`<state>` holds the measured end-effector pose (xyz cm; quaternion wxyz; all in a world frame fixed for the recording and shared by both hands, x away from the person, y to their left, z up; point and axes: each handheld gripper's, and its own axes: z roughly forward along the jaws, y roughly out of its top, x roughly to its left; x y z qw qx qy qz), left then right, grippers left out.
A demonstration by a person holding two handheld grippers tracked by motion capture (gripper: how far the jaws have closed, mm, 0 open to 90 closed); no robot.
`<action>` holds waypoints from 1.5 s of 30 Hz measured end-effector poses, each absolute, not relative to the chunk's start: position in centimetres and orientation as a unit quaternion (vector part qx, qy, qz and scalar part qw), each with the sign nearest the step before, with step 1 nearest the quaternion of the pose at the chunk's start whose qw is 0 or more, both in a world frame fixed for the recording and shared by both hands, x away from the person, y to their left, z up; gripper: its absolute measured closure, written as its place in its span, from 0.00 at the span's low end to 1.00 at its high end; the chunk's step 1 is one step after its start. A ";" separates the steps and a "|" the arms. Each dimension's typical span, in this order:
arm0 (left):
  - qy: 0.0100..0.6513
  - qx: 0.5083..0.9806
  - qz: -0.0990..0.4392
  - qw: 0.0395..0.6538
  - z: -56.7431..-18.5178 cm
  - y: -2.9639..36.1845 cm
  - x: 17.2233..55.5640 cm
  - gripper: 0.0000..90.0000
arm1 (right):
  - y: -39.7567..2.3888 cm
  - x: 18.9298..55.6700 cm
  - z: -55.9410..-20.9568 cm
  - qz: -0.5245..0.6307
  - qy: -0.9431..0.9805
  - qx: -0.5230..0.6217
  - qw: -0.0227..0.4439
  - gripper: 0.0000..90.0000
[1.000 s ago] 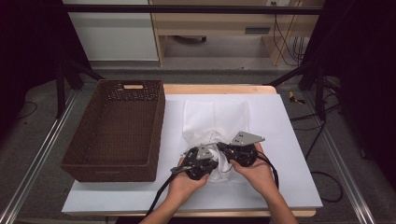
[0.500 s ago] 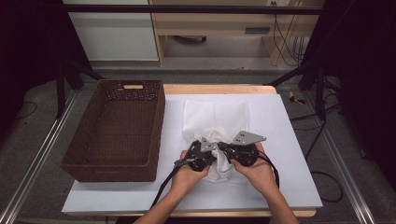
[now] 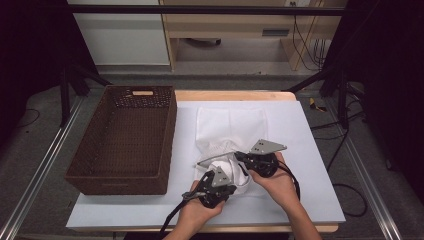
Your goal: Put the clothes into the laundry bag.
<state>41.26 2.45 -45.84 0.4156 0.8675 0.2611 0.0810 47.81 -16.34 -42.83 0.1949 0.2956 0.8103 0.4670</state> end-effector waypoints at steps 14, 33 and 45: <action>0.279 0.866 0.096 0.405 -47.4 0.1 42.5 1.00 | -16.9 47.9 -42.7 0.471 0.807 0.299 0.195 0.99; 0.284 0.868 0.116 0.391 -47.6 0.7 45.8 1.00 | -16.7 47.8 -42.8 0.468 0.810 0.296 0.192 0.99; 0.293 0.856 0.125 0.408 -47.6 0.2 46.9 1.00 | -16.7 47.8 -42.7 0.467 0.811 0.296 0.193 0.99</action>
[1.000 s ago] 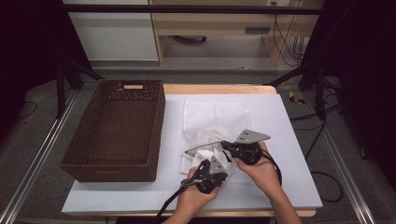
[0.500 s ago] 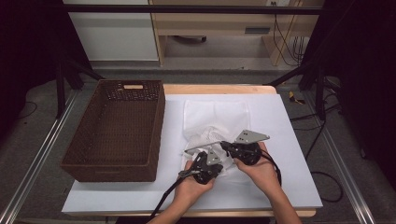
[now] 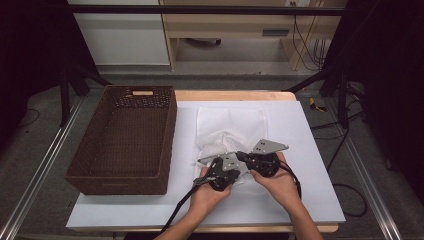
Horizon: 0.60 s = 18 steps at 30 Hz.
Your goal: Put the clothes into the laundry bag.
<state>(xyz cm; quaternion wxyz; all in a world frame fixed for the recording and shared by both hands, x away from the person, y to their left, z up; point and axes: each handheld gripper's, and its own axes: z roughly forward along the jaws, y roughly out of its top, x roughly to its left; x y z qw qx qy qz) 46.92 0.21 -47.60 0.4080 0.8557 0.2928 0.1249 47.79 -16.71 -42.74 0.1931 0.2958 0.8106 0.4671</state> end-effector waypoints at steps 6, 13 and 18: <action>0.298 0.851 0.130 0.413 -47.6 0.1 47.5 1.00 | -16.7 47.7 -42.7 0.466 0.811 0.295 0.193 0.99; 0.304 0.847 0.134 0.416 -47.6 -0.1 48.2 1.00 | -16.7 47.6 -42.6 0.466 0.813 0.293 0.192 0.99; 0.308 0.843 0.139 0.418 -47.5 -0.1 48.9 1.00 | -16.6 47.6 -42.6 0.464 0.814 0.292 0.192 0.99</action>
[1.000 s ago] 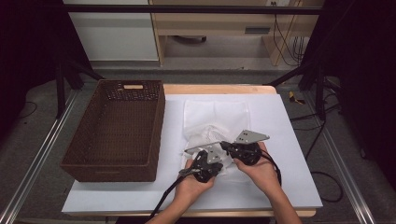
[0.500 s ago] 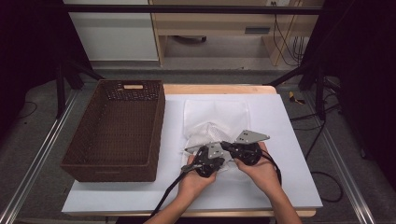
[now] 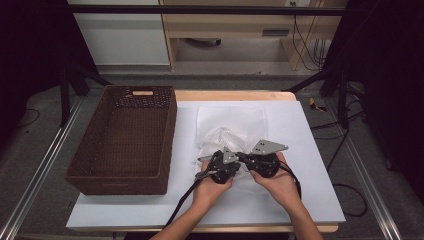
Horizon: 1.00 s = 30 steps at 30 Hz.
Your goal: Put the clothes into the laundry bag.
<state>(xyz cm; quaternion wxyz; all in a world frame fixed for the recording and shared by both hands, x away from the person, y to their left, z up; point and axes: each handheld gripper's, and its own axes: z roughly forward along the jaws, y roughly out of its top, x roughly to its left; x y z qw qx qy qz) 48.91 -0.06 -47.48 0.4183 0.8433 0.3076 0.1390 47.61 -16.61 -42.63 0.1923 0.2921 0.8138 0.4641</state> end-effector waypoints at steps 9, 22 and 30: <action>0.318 0.836 0.143 0.424 -47.9 -0.1 49.8 1.00 | -16.8 47.7 -42.7 0.463 0.814 0.293 0.193 0.99; 0.332 0.823 0.154 0.435 -47.9 -0.4 51.7 1.00 | -17.1 47.8 -42.7 0.464 0.811 0.299 0.193 0.99; 0.338 0.815 0.158 0.443 -47.9 -0.7 52.4 1.00 | -17.1 47.8 -42.8 0.464 0.810 0.301 0.192 0.99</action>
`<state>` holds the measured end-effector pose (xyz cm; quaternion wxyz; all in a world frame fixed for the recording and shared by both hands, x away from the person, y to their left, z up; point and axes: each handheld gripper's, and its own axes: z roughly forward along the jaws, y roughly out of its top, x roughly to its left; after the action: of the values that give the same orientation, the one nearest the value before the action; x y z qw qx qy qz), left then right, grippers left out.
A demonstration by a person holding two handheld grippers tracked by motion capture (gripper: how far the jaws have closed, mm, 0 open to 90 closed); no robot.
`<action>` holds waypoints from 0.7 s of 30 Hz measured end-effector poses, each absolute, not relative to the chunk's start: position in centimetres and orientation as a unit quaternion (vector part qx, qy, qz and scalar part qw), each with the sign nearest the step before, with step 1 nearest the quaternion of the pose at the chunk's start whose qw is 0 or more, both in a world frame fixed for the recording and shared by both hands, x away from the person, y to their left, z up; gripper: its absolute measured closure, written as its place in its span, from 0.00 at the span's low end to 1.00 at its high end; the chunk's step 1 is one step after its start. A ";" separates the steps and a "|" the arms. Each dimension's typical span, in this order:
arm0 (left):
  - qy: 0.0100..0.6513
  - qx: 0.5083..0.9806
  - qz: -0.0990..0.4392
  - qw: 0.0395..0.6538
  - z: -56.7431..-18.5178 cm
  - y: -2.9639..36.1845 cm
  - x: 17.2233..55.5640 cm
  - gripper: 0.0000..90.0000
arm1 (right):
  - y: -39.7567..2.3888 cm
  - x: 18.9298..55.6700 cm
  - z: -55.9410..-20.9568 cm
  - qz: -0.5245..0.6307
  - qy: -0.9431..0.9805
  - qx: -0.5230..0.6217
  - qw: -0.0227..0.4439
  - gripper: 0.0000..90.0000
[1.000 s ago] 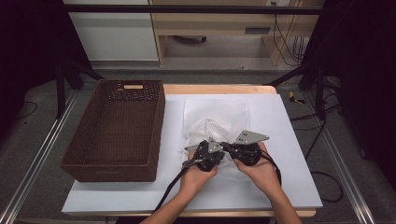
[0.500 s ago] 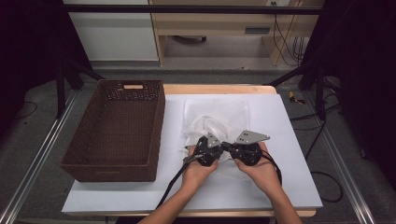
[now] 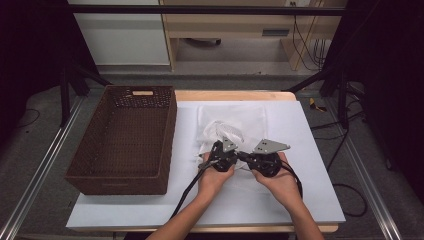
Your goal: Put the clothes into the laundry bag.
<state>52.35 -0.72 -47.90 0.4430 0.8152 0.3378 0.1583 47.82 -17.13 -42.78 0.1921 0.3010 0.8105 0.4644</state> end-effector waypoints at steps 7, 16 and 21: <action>0.336 0.817 0.162 0.440 -48.0 -0.9 52.6 1.00 | -17.3 47.9 -42.9 0.464 0.809 0.305 0.191 0.99; 0.333 0.825 0.163 0.426 -48.0 -0.5 52.2 1.00 | -17.5 48.0 -42.9 0.464 0.808 0.308 0.191 0.99; 0.335 0.825 0.168 0.422 -48.1 0.0 52.0 1.00 | -17.5 48.0 -42.9 0.465 0.807 0.309 0.191 0.99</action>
<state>51.96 0.02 -48.06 0.4224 0.8255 0.3347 0.1678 47.98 -17.51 -42.92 0.1909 0.3094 0.8074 0.4646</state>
